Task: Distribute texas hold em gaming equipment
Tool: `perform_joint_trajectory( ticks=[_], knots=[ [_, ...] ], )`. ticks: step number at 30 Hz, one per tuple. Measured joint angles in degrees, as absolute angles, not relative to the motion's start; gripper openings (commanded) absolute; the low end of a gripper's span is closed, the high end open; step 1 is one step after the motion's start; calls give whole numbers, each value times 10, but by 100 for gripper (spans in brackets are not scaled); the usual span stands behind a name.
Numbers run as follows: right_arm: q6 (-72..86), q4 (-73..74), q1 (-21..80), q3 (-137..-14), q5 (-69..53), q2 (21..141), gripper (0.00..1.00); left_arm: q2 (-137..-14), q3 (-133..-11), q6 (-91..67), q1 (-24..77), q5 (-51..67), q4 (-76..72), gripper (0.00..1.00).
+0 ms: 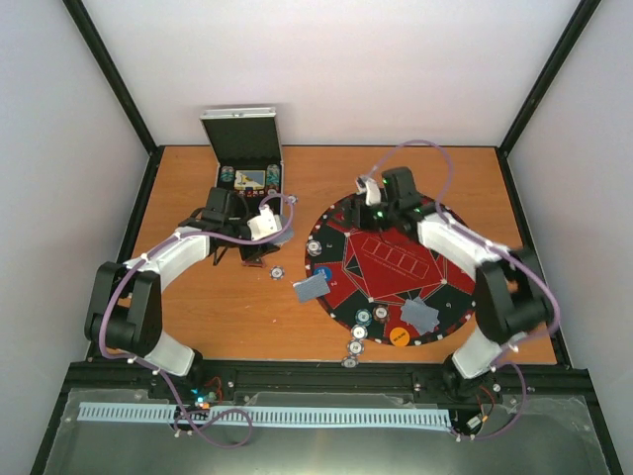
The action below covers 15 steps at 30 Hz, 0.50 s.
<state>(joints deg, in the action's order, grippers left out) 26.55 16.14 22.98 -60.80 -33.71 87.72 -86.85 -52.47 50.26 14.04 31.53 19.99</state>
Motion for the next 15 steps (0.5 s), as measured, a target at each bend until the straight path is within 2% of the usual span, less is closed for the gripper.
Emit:
perform_joint_trajectory(
  ticks=[3,5,6,10,15],
  knots=[
    [263,81,235,-683,-425,1002,84,-871,-534,506,140,315,204,55],
    [233,82,243,-750,-454,1073,99,-873,-542,507,140,315,206,55],
    [220,88,249,-774,-463,1094,100,-874,-544,507,140,315,206,54],
    [160,114,293,-855,-497,1141,100,-877,-549,507,140,312,208,54],
    [131,124,323,-886,-499,1153,94,-878,-549,509,140,311,214,54]
  ],
)
